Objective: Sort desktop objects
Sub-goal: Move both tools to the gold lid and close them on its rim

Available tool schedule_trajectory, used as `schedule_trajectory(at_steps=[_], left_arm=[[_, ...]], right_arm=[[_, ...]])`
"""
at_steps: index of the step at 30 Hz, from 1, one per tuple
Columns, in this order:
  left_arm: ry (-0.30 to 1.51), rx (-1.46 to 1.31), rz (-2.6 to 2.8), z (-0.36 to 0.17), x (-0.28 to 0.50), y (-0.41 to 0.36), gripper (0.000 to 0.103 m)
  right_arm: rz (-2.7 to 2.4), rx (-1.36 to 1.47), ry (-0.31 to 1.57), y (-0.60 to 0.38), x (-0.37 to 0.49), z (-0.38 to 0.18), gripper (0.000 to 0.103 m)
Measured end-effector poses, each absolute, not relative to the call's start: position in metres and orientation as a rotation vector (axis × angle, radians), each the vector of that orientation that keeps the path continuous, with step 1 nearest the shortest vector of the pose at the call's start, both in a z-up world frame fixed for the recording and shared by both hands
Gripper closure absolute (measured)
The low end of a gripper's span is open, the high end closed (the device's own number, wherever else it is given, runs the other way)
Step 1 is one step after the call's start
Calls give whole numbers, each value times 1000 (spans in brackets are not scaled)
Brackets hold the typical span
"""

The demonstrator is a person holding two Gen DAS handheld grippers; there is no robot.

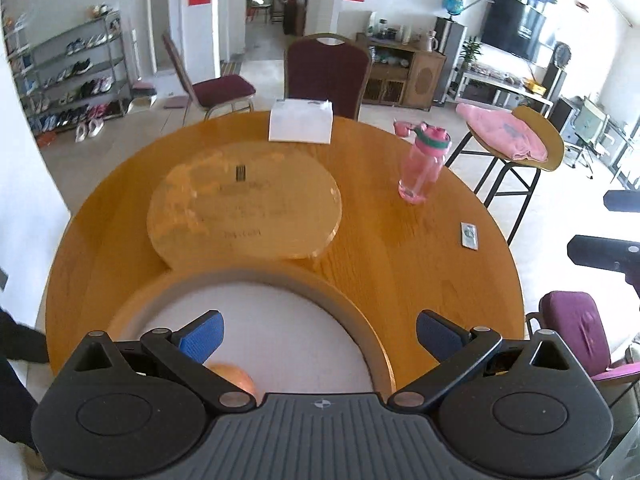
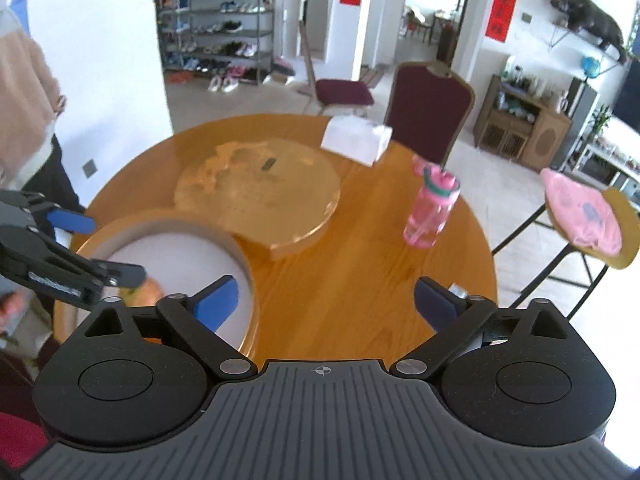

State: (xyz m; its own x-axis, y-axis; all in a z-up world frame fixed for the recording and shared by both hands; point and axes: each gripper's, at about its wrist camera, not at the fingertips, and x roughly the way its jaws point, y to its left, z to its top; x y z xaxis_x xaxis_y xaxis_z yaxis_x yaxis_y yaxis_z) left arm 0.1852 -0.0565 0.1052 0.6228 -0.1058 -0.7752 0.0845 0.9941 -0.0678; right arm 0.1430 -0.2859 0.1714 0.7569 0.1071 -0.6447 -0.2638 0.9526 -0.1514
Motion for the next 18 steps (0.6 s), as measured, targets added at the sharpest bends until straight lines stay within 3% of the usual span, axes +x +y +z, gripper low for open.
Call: schedule_trajectory(at_steps=[7,14,18], left_arm=[[1022,-19,-63,68,243,-11,1],[1025,-42,-82,57,287,40,1],[1060,-167,-80,23,326,81,1]], right_arm=[[186,-163,753,-259,207,146,7],[253,-110,722,-215,257,149,4],[256,-66,805,-200,302,114,4]])
